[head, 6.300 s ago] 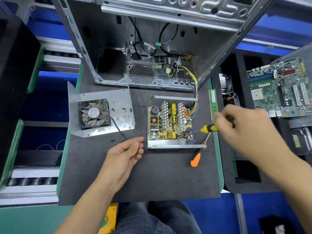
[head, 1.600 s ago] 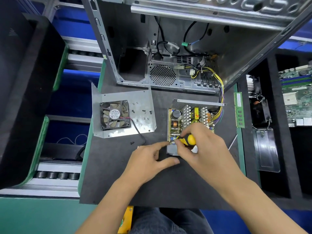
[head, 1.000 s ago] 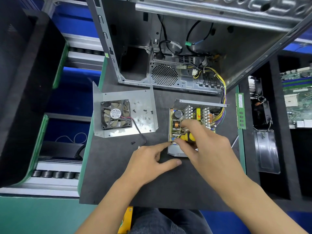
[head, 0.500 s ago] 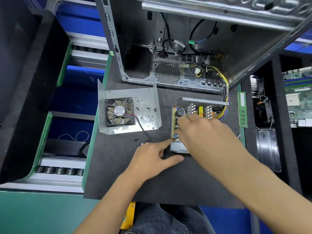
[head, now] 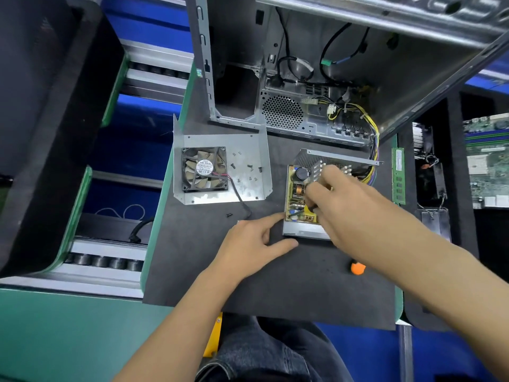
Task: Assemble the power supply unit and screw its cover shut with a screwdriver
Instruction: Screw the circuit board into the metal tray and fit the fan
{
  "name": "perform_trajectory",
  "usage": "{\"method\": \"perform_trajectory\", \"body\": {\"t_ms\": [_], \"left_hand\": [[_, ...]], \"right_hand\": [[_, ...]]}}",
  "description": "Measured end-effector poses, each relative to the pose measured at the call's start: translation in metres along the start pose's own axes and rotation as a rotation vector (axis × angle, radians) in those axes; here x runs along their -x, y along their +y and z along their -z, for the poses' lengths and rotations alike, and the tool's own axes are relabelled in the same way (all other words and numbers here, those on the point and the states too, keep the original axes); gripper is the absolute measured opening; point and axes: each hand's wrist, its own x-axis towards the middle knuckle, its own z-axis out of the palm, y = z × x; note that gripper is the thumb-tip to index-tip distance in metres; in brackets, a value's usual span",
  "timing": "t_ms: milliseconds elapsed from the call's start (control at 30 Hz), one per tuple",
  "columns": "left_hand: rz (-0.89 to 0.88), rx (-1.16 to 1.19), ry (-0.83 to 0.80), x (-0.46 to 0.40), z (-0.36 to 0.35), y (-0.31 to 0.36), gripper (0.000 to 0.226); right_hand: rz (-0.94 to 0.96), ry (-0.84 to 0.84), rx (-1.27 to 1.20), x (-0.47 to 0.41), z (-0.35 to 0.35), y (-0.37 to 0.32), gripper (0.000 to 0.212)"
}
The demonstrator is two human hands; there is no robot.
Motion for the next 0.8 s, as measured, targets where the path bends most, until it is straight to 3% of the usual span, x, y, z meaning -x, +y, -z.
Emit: {"method": "perform_trajectory", "body": {"t_ms": [133, 233, 367, 500, 600, 767, 800], "left_hand": [[0.009, -0.052, -0.006, -0.003, -0.001, 0.001, 0.061], [-0.001, -0.111, 0.003, -0.003, -0.002, 0.004, 0.059], [-0.005, -0.154, 0.004, -0.004, -0.002, 0.006, 0.055], [0.002, -0.170, -0.002, -0.003, -0.001, 0.008, 0.052], [-0.005, -0.144, 0.000, -0.002, -0.001, 0.008, 0.053], [-0.004, -0.054, 0.004, -0.003, 0.002, 0.008, 0.050], [-0.007, -0.025, 0.004, -0.002, 0.003, 0.007, 0.048]], "right_hand": [[-0.084, 0.017, 0.178, -0.007, 0.011, -0.011, 0.027], [0.032, -0.037, 0.077, -0.007, 0.005, -0.015, 0.020], [0.079, -0.087, 0.113, -0.011, 0.017, -0.022, 0.034], [0.057, -0.188, 0.152, -0.020, 0.021, -0.028, 0.007], [0.059, -0.175, 0.049, -0.022, 0.021, -0.027, 0.029], [0.015, -0.097, 0.253, -0.019, 0.024, -0.025, 0.003], [-0.022, -0.069, 0.249, -0.017, 0.022, -0.022, 0.015]]}}
